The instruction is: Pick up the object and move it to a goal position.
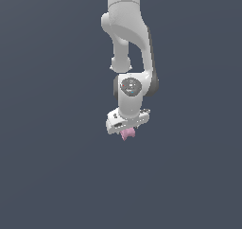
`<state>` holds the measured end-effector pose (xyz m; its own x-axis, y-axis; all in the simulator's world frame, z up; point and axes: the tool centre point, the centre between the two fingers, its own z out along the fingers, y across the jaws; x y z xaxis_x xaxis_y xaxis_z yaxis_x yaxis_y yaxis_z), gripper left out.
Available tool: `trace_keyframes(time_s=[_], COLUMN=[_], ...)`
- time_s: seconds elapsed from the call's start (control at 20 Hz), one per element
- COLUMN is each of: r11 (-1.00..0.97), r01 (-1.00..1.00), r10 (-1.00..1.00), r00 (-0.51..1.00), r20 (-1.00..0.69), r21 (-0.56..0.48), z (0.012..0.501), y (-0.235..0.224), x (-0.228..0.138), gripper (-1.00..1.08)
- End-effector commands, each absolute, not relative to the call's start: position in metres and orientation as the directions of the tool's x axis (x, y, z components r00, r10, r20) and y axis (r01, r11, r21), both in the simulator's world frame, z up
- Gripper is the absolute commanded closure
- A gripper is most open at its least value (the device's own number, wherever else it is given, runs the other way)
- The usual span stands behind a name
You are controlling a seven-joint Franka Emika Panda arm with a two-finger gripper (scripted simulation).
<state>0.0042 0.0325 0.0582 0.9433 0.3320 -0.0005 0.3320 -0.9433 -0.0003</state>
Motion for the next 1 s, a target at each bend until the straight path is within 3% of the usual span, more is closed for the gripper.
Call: trace_keyframes(time_s=[0.0,0.25,0.3,0.95], r11=[-0.943,-0.943,-0.943,-0.943], r01=[0.333,0.334,0.334,0.334], r10=[0.333,0.334,0.334,0.334], r00=[0.943,0.943,0.943,0.943], r20=[0.0,0.0,0.0,0.0], r21=[0.0,0.0,0.0,0.0], z=[0.0469,0.0399,0.0399,0.0435], y=[0.0324,0.0324,0.0324,0.0307], x=[0.004,0.0052,0.0052,0.0061], gripper=[-0.92,-0.92,1.08,1.08])
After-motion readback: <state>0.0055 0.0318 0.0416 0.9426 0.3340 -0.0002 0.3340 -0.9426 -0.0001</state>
